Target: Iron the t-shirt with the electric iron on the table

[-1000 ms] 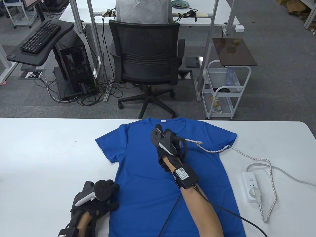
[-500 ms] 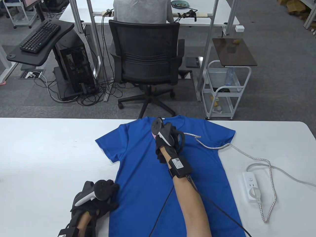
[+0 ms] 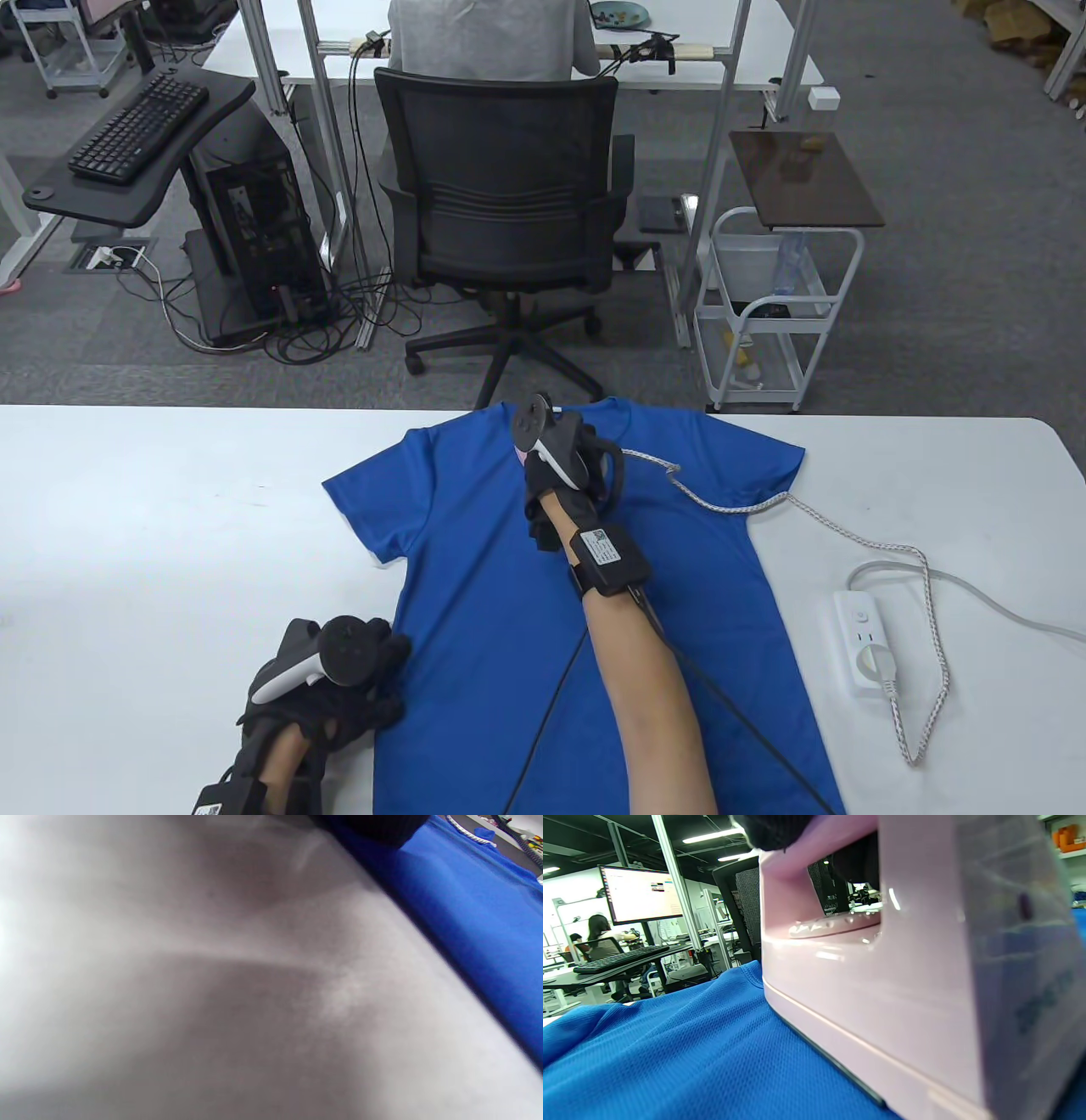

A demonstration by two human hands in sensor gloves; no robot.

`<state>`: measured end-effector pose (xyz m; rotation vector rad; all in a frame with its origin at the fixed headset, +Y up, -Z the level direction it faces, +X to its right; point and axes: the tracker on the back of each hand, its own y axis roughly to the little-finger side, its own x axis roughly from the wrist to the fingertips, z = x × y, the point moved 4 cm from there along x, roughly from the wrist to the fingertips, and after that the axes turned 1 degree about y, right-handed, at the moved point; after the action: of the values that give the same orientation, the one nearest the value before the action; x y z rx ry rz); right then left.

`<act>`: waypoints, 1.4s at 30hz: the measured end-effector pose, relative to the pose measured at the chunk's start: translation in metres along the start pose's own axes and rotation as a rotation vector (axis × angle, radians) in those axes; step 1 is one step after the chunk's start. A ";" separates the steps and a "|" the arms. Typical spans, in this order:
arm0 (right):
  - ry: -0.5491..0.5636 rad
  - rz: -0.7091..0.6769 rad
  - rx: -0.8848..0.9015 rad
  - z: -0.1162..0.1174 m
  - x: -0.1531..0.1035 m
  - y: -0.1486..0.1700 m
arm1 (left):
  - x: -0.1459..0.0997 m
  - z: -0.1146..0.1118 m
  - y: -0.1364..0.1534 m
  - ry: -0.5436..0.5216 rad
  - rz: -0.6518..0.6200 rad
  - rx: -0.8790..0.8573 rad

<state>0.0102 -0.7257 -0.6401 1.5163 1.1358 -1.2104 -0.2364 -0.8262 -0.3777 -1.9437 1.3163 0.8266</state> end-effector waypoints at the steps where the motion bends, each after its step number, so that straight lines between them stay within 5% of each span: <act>1: -0.005 0.003 0.000 0.000 0.001 0.000 | 0.000 0.000 -0.001 -0.007 0.001 0.002; 22: -0.050 -0.060 -0.189 -0.015 -0.037 0.035 | -0.005 0.003 0.006 -0.019 0.006 0.037; 42: -0.064 0.105 -0.072 -0.006 0.008 0.039 | -0.005 0.001 0.003 -0.020 0.016 0.038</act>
<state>0.0502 -0.7269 -0.6440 1.4540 1.0340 -1.1274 -0.2409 -0.8235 -0.3753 -1.8925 1.3285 0.8211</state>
